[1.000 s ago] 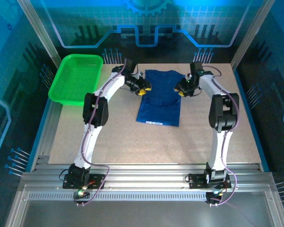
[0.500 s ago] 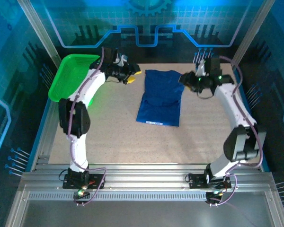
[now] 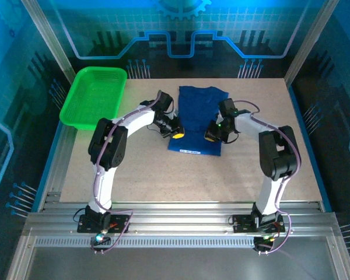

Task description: Fold and stack the t-shirts

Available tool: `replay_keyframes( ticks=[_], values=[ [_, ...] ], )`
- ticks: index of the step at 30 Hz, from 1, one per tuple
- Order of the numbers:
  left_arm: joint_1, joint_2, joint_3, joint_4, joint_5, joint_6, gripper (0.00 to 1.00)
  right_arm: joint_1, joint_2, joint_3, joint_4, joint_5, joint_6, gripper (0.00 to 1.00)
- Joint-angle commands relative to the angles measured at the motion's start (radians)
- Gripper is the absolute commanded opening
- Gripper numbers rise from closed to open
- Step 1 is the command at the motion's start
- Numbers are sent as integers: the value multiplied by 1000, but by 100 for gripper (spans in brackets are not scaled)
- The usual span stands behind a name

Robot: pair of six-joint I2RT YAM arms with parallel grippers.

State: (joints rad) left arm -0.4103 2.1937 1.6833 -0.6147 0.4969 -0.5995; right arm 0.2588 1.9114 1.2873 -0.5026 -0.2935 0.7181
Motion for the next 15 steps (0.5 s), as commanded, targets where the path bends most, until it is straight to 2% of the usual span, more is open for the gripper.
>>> replay_keyframes(
  ticks=[1, 5, 10, 13, 15],
  values=[
    [5, 64, 102, -32, -20, 13, 12, -4, 76, 92, -1, 29, 12, 2],
    [8, 179, 242, -71, -55, 12, 12, -15, 160, 184, -4, 53, 36, 2],
    [14, 343, 510, -132, -81, 2, 13, -47, 271, 344, -45, 68, 69, 3],
    [27, 403, 663, -137, -98, -36, 13, -76, 290, 422, -16, 74, 100, 8],
    [42, 411, 742, -104, -102, -78, 17, -90, 281, 478, 13, 86, 103, 14]
  ],
)
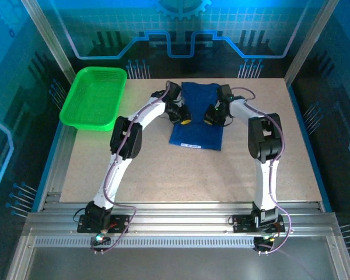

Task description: Fold and stack the t-shirts

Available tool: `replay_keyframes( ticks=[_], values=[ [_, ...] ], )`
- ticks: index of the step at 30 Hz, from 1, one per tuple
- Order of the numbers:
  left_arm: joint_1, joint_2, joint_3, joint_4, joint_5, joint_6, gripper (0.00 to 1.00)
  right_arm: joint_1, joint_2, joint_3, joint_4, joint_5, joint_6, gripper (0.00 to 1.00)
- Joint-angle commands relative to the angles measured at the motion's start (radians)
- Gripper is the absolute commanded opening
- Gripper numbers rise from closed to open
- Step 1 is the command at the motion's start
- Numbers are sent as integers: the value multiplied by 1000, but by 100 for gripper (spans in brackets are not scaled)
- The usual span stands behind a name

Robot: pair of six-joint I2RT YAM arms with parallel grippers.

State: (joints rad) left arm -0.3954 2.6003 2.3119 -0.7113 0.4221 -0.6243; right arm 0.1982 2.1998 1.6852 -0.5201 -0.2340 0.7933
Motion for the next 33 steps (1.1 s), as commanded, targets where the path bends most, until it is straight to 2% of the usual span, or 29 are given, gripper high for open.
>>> replay_keyframes(
  ticks=[1, 4, 6, 12, 17, 20, 23, 27, 33],
  values=[
    [33, -2, 137, 15, -26, -71, 21, -35, -17, 102, 42, 30, 24, 19],
    [54, -61, 160, 96, -52, -109, 35, -37, -52, 173, 27, 50, -29, 34],
    [68, -121, 141, 147, -82, -122, 48, -37, -96, 168, 13, 63, -58, 38],
    [86, -340, -72, 239, -64, -76, 60, -34, -331, -129, 75, 42, -64, 54],
    [84, -556, -389, 145, -46, 36, 64, 3, -490, -377, -3, 27, -84, 64],
    [86, -662, -638, 159, -33, 58, 65, 27, -549, -520, 38, -3, -66, 65],
    [86, -691, -818, 197, 25, 54, 63, 24, -572, -632, 113, -29, -19, 67],
    [82, -676, -937, 252, 58, 37, 62, 26, -549, -651, 117, -29, -10, 67],
    [79, -616, -968, 328, 62, -6, 62, 26, -479, -616, 104, -18, -11, 67]
  ],
)
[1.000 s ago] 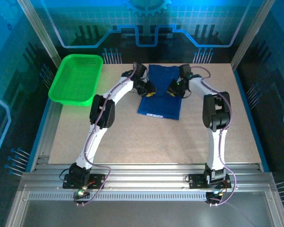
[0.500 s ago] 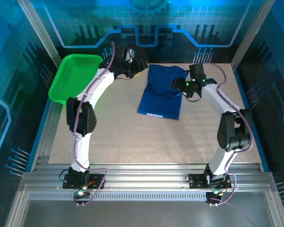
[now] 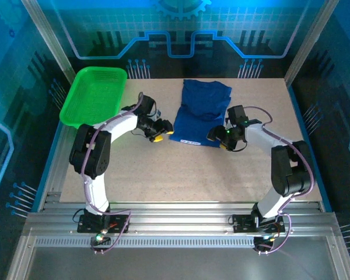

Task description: Fold and stack the t-shirts

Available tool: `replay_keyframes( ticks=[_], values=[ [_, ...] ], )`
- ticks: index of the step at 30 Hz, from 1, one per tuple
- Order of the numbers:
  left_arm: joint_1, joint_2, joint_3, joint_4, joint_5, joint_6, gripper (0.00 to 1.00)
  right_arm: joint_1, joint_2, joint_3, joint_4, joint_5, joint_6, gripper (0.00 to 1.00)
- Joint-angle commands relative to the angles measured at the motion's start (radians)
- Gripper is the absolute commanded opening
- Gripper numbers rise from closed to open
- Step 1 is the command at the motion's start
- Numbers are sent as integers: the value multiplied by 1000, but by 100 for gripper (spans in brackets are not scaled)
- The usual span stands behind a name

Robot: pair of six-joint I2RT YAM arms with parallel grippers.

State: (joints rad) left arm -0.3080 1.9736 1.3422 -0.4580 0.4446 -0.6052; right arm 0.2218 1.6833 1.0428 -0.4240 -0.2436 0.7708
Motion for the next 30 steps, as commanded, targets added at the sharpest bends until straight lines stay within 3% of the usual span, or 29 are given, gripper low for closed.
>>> replay_keyframes(
  ticks=[1, 6, 15, 22, 26, 30],
  values=[
    [-8, 21, 1, 89, 38, -36, 62, 2, 47, 27, 10, -8, 14, 67],
    [-12, 59, -2, 153, 51, -80, 62, 2, 65, 32, -3, 11, 24, 67],
    [-26, 143, 61, 124, 43, -94, 61, -6, 119, 49, 8, 19, 29, 67],
    [-73, 232, 178, 130, 48, -130, 56, -13, 201, 111, -3, 41, 46, 65],
    [-97, 287, 248, 112, 45, -143, 46, -23, 266, 169, -47, 57, 60, 54],
    [-108, 315, 288, 102, 36, -158, 21, -31, 285, 179, -70, 68, 79, 24]
  ],
)
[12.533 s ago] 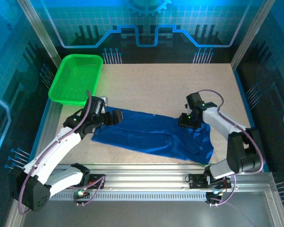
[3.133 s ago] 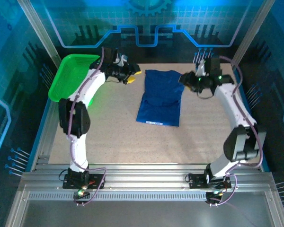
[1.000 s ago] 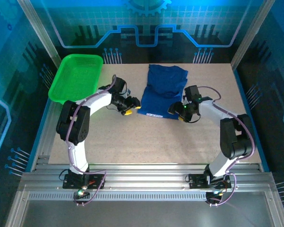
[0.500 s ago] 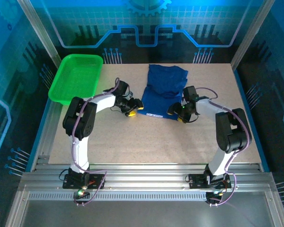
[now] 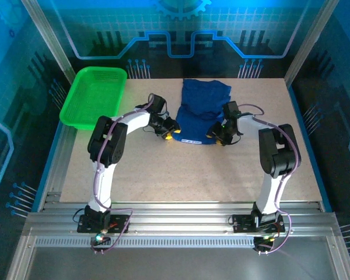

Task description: Fold and stack the t-shirts

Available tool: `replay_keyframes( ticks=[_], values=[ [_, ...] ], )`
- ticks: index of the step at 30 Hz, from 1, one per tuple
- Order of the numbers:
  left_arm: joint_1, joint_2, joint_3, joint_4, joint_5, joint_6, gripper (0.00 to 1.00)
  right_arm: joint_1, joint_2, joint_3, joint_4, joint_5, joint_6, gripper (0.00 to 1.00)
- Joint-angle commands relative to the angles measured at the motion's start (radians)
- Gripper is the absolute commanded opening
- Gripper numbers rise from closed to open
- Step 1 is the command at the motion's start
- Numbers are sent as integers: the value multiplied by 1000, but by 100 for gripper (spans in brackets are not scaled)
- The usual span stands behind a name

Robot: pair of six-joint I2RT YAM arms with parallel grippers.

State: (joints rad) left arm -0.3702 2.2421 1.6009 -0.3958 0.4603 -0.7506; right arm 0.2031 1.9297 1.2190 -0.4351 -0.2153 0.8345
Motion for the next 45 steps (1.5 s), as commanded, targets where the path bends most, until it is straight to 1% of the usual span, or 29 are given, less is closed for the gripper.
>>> replay_keyframes(
  ticks=[1, 2, 4, 5, 8, 11, 17, 21, 24, 27, 32, 38, 41, 45],
  values=[
    [-45, 46, 33, 36, 16, -12, 15, -12, 33, 1, -67, 47, 19, 16],
    [-44, 40, 38, 20, 9, -3, 9, -12, 25, -6, -69, 49, 19, 11],
    [-41, 14, 39, -23, -22, 27, 0, -16, -6, -26, -76, 45, 18, 3],
    [-36, -9, 27, -32, -35, 38, 0, -16, -30, -38, -81, 42, 15, 0],
    [-20, -118, -30, -37, -56, 58, 0, -16, -120, -72, -103, 25, -2, 0],
    [-19, -230, -49, -85, -71, 97, 0, -16, -235, -91, -143, 9, -9, 0],
    [-22, -439, -131, -87, -46, 63, 0, -12, -441, -103, -215, -11, -1, 0],
    [-33, -529, -209, -81, -36, 43, 0, 2, -520, -130, -245, -31, 5, 0],
    [-55, -576, -296, -66, -35, 30, 0, 27, -571, -189, -256, -22, 13, 0],
    [-80, -650, -437, -46, -54, 9, 0, 59, -640, -290, -239, -22, 42, 0],
    [-105, -842, -677, -39, -106, -50, 0, 128, -752, -444, -240, -16, 84, 0],
    [-134, -1046, -891, -70, -137, -117, 0, 219, -859, -542, -266, 3, 139, 0],
    [-143, -1129, -959, -83, -139, -144, 0, 264, -893, -556, -289, 23, 164, 0],
    [-144, -1196, -967, -135, -155, -142, 0, 292, -911, -541, -297, 34, 183, 0]
  ],
)
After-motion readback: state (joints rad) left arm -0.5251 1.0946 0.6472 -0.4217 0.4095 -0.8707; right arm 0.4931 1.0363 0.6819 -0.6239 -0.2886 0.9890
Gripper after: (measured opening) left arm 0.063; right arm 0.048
